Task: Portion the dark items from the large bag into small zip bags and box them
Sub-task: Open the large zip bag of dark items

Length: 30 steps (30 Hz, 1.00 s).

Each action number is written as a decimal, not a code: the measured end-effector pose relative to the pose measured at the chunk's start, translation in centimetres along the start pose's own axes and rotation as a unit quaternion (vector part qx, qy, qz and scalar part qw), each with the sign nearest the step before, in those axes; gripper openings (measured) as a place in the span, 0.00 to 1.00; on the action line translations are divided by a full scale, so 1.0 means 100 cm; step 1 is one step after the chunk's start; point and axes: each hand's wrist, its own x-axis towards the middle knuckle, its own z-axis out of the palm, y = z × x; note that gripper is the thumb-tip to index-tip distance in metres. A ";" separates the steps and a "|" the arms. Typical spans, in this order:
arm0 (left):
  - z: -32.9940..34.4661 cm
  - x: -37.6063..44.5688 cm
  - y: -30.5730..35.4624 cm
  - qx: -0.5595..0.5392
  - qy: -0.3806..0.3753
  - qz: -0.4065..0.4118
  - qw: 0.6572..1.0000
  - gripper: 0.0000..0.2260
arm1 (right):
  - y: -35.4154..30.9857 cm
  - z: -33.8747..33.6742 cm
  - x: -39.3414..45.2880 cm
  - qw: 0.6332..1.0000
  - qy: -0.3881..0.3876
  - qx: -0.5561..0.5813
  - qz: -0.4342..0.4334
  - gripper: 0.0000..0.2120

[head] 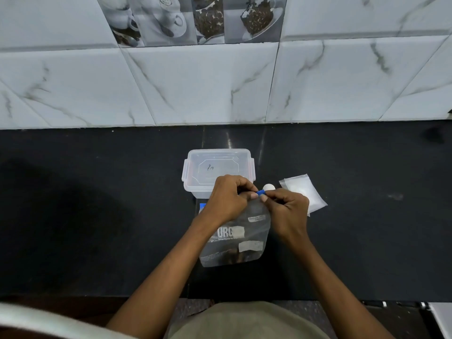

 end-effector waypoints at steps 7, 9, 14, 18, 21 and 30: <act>-0.032 -0.008 -0.020 0.029 -0.033 -0.022 0.999 0.05 | 0.003 -0.001 -0.001 0.999 0.042 0.015 -0.012 0.07; -0.043 -0.011 -0.032 0.043 -0.033 -0.036 0.998 0.04 | 0.005 -0.005 -0.001 0.998 0.046 0.033 -0.006 0.07; -0.070 -0.021 -0.058 0.081 -0.008 -0.037 0.996 0.05 | 0.008 -0.014 0.000 0.996 0.045 0.075 0.020 0.11; -0.082 -0.027 -0.068 0.079 0.039 -0.019 0.996 0.10 | 0.005 -0.014 0.001 0.994 -0.007 0.102 0.025 0.11; -0.082 -0.031 -0.066 0.066 0.092 0.031 0.993 0.11 | 0.000 -0.019 0.004 0.989 -0.082 0.120 0.012 0.06; -0.067 -0.028 -0.033 -0.023 0.143 0.157 0.977 0.08 | -0.047 -0.026 0.015 0.965 -0.260 -0.037 -0.008 0.11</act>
